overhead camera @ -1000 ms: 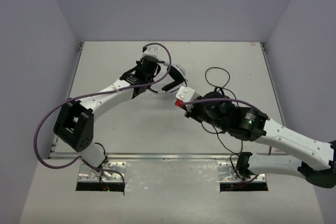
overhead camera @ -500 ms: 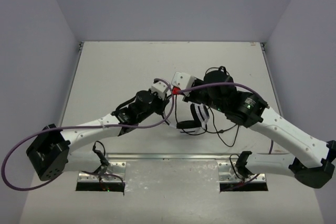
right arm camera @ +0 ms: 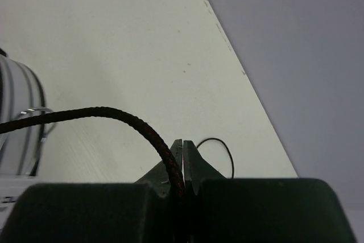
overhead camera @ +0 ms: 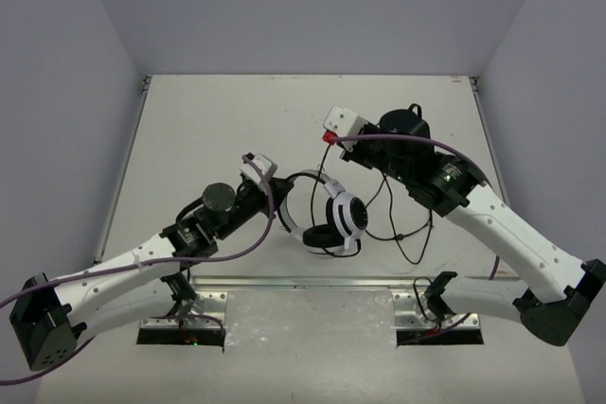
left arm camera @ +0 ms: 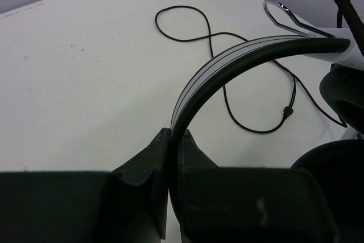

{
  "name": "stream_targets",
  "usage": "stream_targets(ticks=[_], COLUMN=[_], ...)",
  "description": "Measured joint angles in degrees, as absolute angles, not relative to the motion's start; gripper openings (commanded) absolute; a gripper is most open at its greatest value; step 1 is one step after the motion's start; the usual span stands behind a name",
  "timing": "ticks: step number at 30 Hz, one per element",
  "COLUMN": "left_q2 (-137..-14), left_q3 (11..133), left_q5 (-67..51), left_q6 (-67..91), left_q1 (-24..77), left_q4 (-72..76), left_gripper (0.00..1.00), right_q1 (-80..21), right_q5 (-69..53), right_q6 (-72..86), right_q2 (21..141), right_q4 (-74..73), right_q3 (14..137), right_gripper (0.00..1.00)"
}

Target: Wrap the headphones

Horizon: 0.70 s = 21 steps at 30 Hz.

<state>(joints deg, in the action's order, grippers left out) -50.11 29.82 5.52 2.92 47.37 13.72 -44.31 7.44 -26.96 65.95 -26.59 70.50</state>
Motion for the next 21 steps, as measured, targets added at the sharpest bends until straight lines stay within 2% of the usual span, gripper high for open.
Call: stream_targets(ticks=[6, 13, 17, 21], left_q2=[-46.1, -43.6, -43.5, -45.7], left_q3=[29.2, 30.7, 35.7, 46.0], left_q5=[6.0, 5.8, 6.0, 7.9], left_q6=[3.2, 3.8, 4.9, 6.6], left_q1=[48.3, 48.7, 48.7, 48.8], left_q4=[12.6, 9.4, 6.5, 4.3], left_gripper=[0.01, 0.01, 0.00, 0.00], right_q1=[-36.9, -36.0, -35.2, -34.9], right_q5=[6.5, 2.9, -1.6, -6.3], right_q6=[-25.3, -23.2, -20.5, -16.8], right_q2=[65.6, 67.8, 68.7, 69.1], right_q4=[-24.6, -24.1, -22.5, -19.2], right_q3=[68.2, 67.5, 65.8, 62.3], right_gripper=[0.01, 0.03, 0.05, 0.10])
